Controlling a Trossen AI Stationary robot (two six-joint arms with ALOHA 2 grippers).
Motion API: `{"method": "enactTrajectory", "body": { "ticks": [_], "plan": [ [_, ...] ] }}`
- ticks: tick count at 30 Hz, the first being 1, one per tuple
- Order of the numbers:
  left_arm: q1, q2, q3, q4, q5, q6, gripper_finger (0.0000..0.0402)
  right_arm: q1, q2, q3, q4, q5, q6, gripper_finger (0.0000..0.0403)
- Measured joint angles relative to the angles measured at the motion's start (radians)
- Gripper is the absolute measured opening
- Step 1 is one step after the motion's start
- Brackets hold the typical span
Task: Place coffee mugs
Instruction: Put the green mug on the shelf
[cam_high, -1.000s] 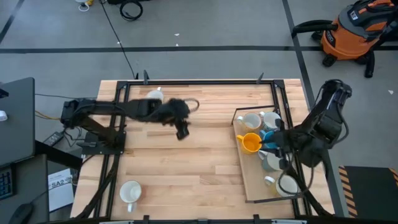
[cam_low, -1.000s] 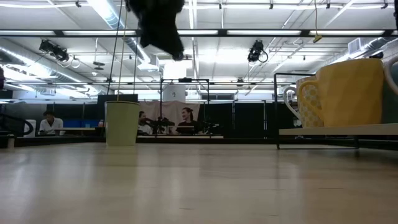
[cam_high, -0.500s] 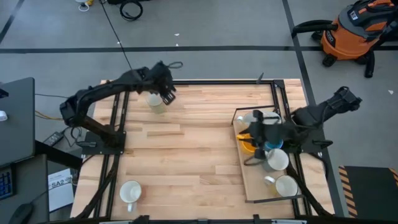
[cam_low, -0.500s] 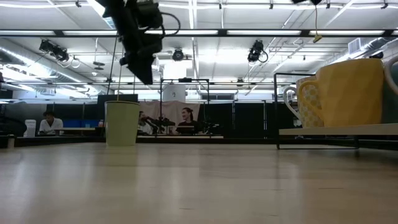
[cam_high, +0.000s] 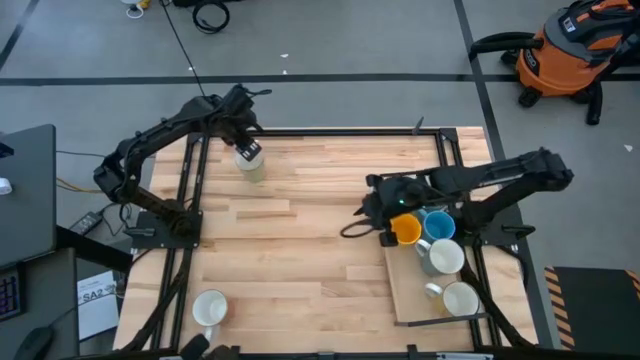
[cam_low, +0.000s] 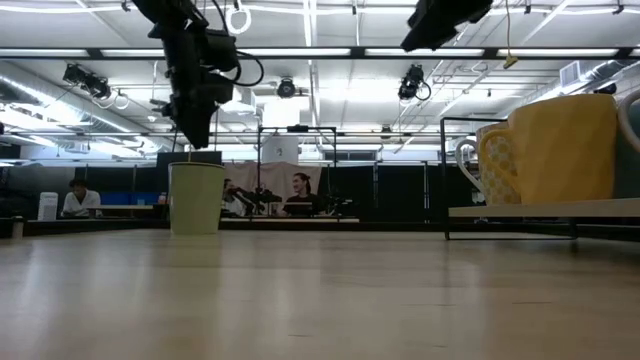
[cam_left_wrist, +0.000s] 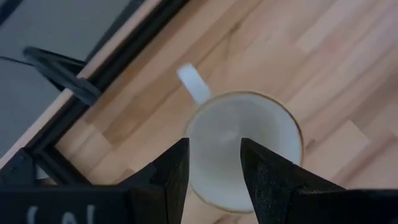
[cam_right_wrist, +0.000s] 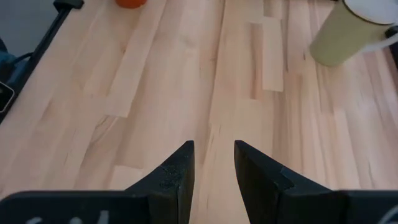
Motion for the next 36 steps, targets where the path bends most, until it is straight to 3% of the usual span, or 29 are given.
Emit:
{"method": "enactTrajectory", "body": {
  "ticks": [9, 16, 32, 36],
  "plan": [
    [0.004, 0.009, -0.044, 0.034, 0.011, 0.024, 0.0151, -0.081, 0.047, 0.000, 0.045, -0.113, -0.029, 0.0119],
    [0.027, 0.010, -0.118, 0.085, -0.042, 0.026, 0.0151, -0.097, 0.045, 0.000, 0.046, -0.114, -0.029, 0.0119],
    [0.052, 0.010, -0.245, 0.184, -0.047, 0.015, 0.0151, -0.098, 0.045, 0.000, 0.061, -0.113, -0.029, 0.0119],
    [0.052, 0.010, -0.257, 0.190, -0.047, -0.079, 0.0140, -0.098, 0.045, 0.000, 0.062, -0.112, -0.029, 0.0119]
  ]
}}
